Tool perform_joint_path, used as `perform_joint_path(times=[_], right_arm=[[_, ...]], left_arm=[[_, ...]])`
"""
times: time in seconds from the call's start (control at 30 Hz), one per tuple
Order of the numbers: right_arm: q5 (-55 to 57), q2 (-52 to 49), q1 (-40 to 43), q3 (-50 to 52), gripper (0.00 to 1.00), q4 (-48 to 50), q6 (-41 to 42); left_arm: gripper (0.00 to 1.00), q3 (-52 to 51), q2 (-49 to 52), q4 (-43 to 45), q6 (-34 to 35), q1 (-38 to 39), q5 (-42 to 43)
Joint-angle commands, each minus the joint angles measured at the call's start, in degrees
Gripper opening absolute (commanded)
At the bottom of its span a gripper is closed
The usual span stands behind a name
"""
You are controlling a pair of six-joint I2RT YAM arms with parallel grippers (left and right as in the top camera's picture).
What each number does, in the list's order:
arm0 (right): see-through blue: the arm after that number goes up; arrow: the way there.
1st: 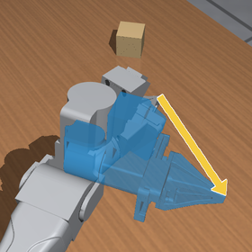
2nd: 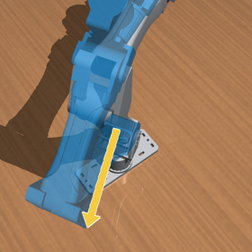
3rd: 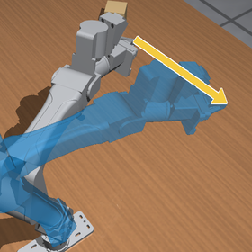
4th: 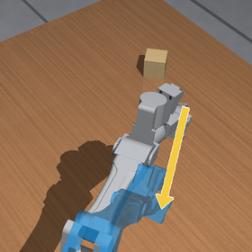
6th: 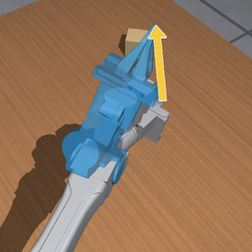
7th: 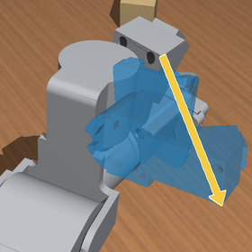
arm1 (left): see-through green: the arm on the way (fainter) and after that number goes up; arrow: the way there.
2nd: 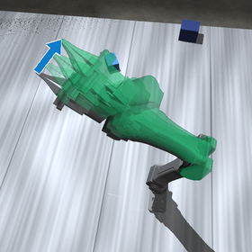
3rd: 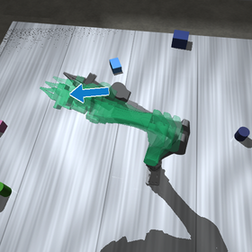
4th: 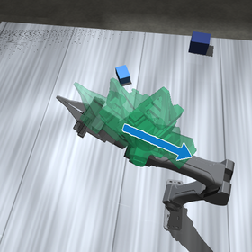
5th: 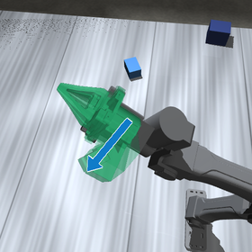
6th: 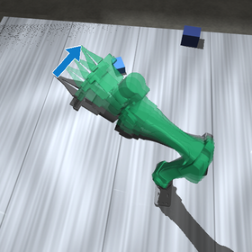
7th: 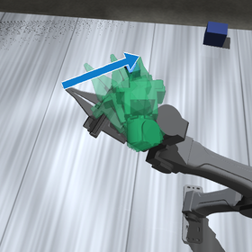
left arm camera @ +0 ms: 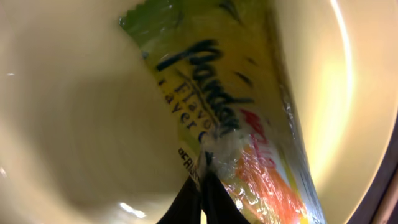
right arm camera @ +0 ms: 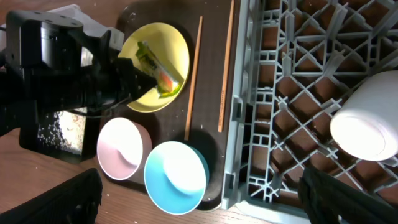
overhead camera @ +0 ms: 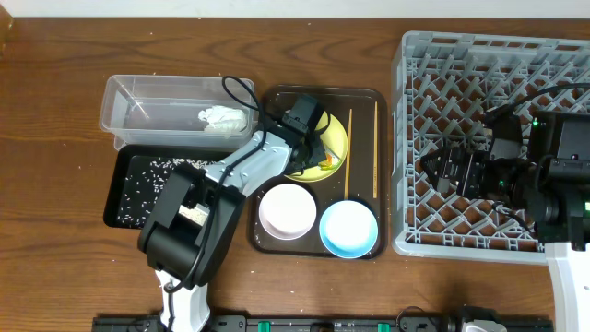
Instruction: Sort waste into correct bins and load items into the dishwasher rack
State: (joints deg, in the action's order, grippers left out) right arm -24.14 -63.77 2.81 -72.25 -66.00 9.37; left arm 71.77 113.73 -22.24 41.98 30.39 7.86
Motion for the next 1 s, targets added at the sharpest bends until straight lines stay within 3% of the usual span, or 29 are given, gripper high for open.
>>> perform_joint_path(times=[0.0,0.2,0.37,0.63,0.67,0.73,0.8,0.97], right_arm=[[0.13,-0.26,-1.03,0.39,0.99,-0.07,-0.92],[0.15,-0.26,-1.03,0.39,0.99,-0.20,-0.92],[0.15,-0.26,-1.03,0.39,0.99,-0.59,-0.92],[0.15,-0.26,-1.03,0.39,0.99,-0.50,-0.90],[0.15,-0.26,-1.03,0.39,0.99,-0.50,-0.92],[0.15,-0.26,-1.03,0.39,0.99,-0.50,-0.92],[0.15,-0.26,-1.03,0.39,0.99,-0.57,-0.92],[0.17,-0.26,-1.03,0.39,0.99,-0.59,-0.92]], left_arm=[[0.06,0.76,-1.92,-3.08,-7.32,-0.46,0.44],[0.06,3.65,-13.51,-10.19,-13.97,-0.90,-8.07],[0.06,3.63,-22.14,-11.85,-14.32,-4.07,-16.70],[0.08,3.10,-19.23,-10.62,-5.66,-18.56,-17.31],[0.15,3.10,-18.32,-9.88,-5.88,-20.24,-16.85],[0.46,3.10,-17.31,-8.11,-9.66,-22.77,-12.26],[0.61,3.17,-17.09,-7.52,-15.67,-24.28,-6.62],[0.67,3.91,-20.85,-13.55,-23.10,-23.65,-3.96]])
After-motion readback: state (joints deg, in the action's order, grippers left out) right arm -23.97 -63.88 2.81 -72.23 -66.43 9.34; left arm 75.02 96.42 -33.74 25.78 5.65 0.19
